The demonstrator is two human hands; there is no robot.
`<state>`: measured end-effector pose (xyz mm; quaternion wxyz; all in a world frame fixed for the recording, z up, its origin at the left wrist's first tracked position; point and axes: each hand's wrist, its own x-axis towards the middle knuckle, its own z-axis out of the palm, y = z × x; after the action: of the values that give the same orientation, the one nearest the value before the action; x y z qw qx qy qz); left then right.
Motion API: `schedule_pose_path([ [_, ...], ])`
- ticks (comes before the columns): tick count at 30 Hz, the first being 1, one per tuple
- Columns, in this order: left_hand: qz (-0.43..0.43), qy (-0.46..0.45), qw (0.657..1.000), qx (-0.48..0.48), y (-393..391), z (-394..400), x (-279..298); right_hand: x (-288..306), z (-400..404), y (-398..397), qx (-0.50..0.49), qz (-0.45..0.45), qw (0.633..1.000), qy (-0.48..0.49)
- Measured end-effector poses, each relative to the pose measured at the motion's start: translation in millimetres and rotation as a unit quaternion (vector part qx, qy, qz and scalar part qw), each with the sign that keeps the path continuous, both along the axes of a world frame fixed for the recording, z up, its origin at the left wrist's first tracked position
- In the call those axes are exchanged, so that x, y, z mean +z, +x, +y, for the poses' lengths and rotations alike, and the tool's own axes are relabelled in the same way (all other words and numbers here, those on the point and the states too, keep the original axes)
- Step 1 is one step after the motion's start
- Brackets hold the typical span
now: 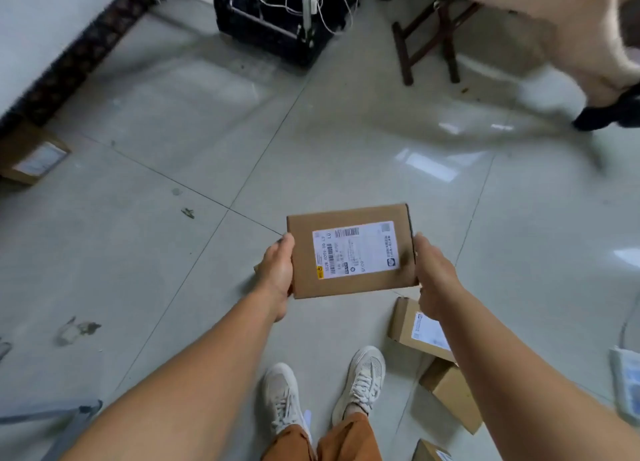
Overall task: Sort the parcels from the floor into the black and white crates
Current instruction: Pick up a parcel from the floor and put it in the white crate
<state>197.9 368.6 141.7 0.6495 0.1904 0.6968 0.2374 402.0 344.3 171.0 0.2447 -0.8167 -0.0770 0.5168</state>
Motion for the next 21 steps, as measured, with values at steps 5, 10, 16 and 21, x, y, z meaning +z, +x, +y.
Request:
schedule_pose_path([
  [5,-0.036,0.025,0.998,0.037,-12.3,-3.8,88.2,82.6,-8.3,-5.9,-0.022,0.039,0.998,0.054],
  [10,-0.049,0.052,0.996,0.059,-25.2,-16.7,149.8,145.6,-25.5,-17.4,-0.013,0.064,0.994,0.092],
  [16,-0.03,0.104,0.993,0.048,-43.0,-44.1,200.4,195.4,-49.8,-26.6,0.038,0.104,0.987,0.113],
  [21,-0.022,0.134,0.985,0.111,-56.1,-77.8,240.0,227.7,-69.1,-30.8,0.059,0.132,0.979,0.143],
])
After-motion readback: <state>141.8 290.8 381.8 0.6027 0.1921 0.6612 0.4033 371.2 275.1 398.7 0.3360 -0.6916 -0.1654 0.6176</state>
